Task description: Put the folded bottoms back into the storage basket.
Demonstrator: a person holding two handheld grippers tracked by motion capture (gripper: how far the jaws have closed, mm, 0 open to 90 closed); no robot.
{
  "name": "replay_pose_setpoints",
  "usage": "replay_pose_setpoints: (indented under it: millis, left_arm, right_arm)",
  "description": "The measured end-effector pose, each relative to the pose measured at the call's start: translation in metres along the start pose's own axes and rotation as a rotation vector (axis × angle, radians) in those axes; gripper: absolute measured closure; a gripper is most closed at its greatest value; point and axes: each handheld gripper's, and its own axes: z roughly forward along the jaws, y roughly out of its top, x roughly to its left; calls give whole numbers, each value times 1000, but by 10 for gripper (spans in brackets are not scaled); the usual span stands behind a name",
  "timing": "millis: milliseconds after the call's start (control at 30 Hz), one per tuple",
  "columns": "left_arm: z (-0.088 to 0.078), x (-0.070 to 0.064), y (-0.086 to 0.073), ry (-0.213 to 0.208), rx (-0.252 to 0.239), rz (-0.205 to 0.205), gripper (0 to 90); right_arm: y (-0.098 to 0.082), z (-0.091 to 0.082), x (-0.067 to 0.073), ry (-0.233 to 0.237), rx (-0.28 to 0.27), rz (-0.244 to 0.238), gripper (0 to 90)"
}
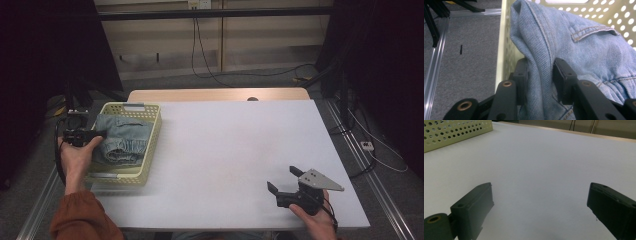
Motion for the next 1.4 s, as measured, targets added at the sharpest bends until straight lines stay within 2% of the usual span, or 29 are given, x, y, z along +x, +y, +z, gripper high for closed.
replay_pose_setpoints:
  millis: [67, 133, 233, 333, 400, 533, 667, 733, 967, 1267, 1400]
  left_arm:
    - [-1, 2, -1, 1, -12, -12, 653]
    - [-5, 4, -1, 22, -25, -14, 635]
    - [-8, 7, -3, 14, -35, -34, 649]
    - [1, 6, -4, 25, 13, -15, 646]
    - [4, 3, -3, 50, 10, 1, 647]
    - [6, 0, -2, 73, 30, 0, 739]
    - [11, -7, 0, 96, 49, 37, 831]
    - [14, -9, 1, 96, 53, 48, 849]
    - [30, -14, 0, 118, 89, 85, 852]
    - [33, -18, 0, 142, 110, 129, 849]
    - [36, -18, -1, 132, 113, 133, 847]
  right_arm:
    - [0, 0, 0, 0, -1, -1, 67]
    - [0, 0, 0, 0, -1, 1, 67]
    - [0, 0, 0, 0, -1, -1, 67]
    - [0, 0, 1, 4, -2, 2, 67]
    - [0, 0, 1, 4, -2, -3, 67]
    - [0, 0, 0, 2, 1, 3, 67]
    - [0, 1, 1, 6, 1, 2, 67]
    - [0, 1, 0, 3, 2, 1, 67]
    - [0, 1, 0, 0, 6, 2, 67]
    - [0, 1, 0, 0, 4, 1, 66]
    - [0, 1, 0, -2, 5, 1, 65]
